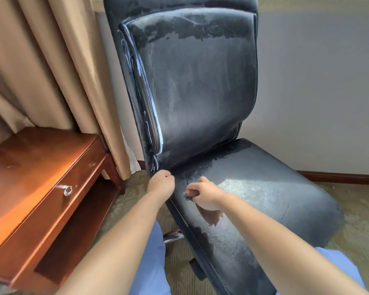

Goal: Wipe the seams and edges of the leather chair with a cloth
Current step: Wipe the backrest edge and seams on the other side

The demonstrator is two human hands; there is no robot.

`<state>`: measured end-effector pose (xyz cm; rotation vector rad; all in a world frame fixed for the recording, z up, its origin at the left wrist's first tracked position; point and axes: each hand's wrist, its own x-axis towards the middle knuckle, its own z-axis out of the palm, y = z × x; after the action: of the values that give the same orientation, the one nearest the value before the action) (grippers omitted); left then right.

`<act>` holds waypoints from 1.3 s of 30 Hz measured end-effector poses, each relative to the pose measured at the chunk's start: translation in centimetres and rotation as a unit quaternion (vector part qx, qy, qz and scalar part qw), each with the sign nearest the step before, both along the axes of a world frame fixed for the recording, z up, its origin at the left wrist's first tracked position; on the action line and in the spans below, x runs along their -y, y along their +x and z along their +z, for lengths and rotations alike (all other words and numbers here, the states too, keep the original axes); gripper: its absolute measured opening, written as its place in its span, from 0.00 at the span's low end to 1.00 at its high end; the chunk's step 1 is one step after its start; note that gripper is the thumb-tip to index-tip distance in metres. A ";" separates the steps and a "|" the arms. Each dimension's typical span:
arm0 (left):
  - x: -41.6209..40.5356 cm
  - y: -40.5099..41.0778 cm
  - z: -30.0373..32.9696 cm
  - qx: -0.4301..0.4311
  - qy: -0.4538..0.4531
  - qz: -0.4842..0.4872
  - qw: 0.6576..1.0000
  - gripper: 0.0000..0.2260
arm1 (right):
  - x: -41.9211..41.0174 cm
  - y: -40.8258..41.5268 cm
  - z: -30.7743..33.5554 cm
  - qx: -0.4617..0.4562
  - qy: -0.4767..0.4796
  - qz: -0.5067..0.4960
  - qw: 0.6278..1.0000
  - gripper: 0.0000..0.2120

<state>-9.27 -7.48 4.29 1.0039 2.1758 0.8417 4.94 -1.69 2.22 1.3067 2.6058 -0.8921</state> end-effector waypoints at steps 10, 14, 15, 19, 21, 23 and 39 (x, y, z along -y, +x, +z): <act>-2.9 -3.8 6.4 -0.043 0.067 0.044 0.996 0.16 | -3.6 -6.4 10.8 -0.178 0.173 -0.039 0.968 0.15; -5.0 -7.1 9.0 -0.106 0.110 0.073 0.986 0.17 | -4.8 -8.7 13.5 -0.256 0.200 -0.050 0.944 0.16; -5.6 -7.7 9.5 -0.117 0.122 0.076 0.983 0.17 | -5.0 -9.2 13.9 -0.272 0.210 -0.050 0.938 0.17; -7.7 -9.1 11.6 -0.104 0.177 0.082 0.975 0.14 | -5.8 -10.7 14.6 -0.327 0.257 -0.056 0.908 0.15; -8.7 -9.7 12.5 -0.102 0.194 0.099 0.971 0.14 | -6.2 -11.2 14.7 -0.340 0.265 -0.057 0.900 0.15; -9.5 -10.7 13.5 -0.082 0.205 0.117 0.968 0.12 | -6.7 -11.4 14.8 -0.347 0.266 -0.060 0.897 0.15; -7.1 -10.8 15.2 0.048 0.210 0.151 0.965 0.12 | -5.1 -10.3 16.3 -0.346 0.255 -0.102 0.897 0.17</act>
<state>-20.05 -0.38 19.51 0.8064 2.1428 1.5101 -5.38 3.46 18.52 1.6411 3.4905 -0.8493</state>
